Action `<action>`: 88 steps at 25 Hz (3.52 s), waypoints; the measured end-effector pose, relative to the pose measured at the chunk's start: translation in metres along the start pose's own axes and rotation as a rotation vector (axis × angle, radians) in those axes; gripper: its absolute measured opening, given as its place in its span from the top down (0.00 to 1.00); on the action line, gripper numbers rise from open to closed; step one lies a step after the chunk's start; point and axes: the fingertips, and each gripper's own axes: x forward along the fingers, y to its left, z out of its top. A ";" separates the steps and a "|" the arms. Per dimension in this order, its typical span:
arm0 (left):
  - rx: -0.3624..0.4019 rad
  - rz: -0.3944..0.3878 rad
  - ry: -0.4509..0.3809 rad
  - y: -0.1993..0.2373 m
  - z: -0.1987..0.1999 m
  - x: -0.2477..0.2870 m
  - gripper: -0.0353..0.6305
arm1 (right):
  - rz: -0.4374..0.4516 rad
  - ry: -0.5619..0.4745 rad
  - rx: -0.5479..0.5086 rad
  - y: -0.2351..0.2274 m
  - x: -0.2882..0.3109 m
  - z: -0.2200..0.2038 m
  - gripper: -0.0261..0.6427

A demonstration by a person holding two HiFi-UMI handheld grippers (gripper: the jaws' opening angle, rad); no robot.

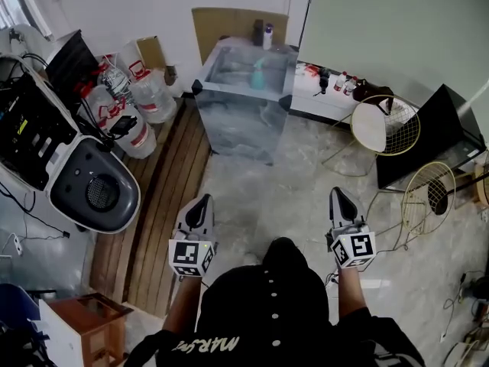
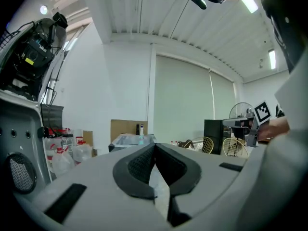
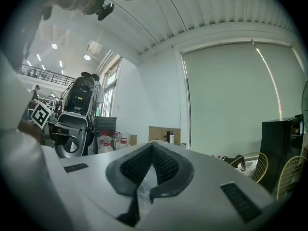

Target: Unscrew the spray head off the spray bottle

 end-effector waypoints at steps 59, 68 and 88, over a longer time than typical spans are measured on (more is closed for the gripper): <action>0.006 0.115 0.104 0.065 0.064 0.418 0.91 | 0.139 0.041 0.103 -0.248 0.402 -0.012 0.94; -0.024 0.094 0.115 0.086 0.055 0.462 0.91 | 0.137 0.049 0.107 -0.255 0.438 -0.024 0.94; 0.100 -0.017 0.064 0.226 0.087 0.598 0.91 | 0.099 0.015 0.065 -0.241 0.622 -0.008 0.94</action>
